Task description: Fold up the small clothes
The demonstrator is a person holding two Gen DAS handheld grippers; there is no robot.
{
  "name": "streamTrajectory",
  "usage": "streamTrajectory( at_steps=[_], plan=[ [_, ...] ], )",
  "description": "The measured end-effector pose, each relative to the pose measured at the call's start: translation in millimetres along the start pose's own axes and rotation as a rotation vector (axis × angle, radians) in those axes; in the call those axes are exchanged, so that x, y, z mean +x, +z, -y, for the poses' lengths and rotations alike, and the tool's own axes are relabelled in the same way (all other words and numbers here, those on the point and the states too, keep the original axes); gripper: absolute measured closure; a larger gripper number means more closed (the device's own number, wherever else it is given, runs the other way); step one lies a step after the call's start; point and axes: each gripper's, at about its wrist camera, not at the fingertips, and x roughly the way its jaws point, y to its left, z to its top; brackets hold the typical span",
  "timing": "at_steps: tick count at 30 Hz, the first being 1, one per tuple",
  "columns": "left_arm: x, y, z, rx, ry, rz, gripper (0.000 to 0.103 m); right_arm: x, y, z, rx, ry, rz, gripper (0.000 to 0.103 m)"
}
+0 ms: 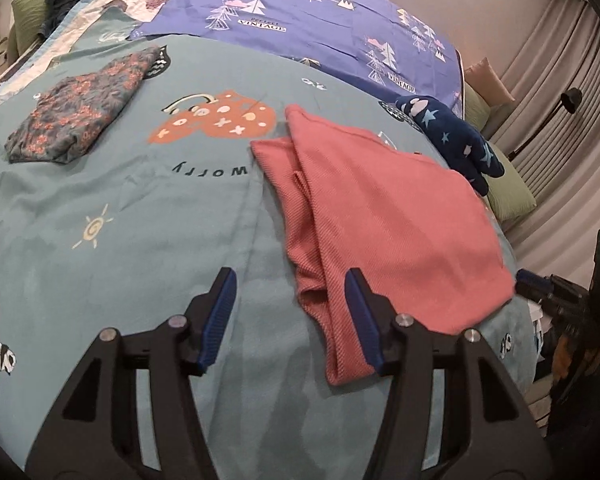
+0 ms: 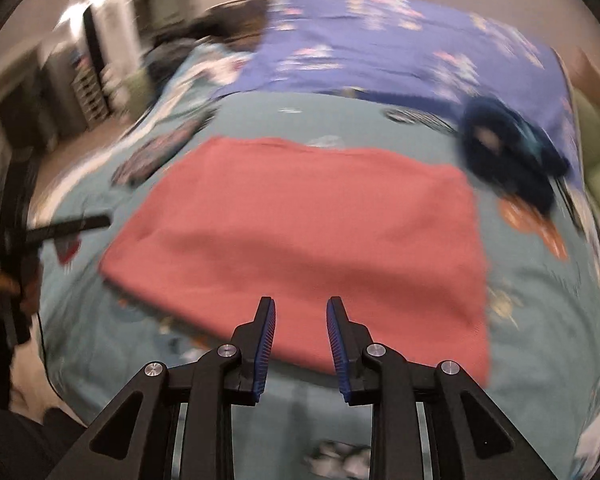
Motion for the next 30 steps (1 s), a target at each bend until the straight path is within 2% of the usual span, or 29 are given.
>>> streamTrajectory(
  at_steps=[7, 20, 24, 27, 30],
  plan=[
    [-6, 0, -3, 0.003, -0.017, 0.006, 0.045, 22, 7, -69, -0.127, 0.021, -0.007, 0.076],
    [1, 15, -13, -0.009, -0.064, 0.018, 0.042, 41, 9, -104, -0.17, 0.025, -0.033, 0.069],
    [7, 23, -16, -0.016, -0.088, 0.011, 0.037, 45, 8, -113, -0.192, 0.027, -0.034, 0.067],
    [15, 30, -17, -0.015, -0.111, -0.006, 0.037, 46, 5, -123, -0.226, 0.041, -0.022, 0.062],
    [29, 39, -17, -0.022, -0.154, -0.038, 0.034, 48, -1, -141, -0.308, 0.053, 0.001, 0.051]
  ],
)
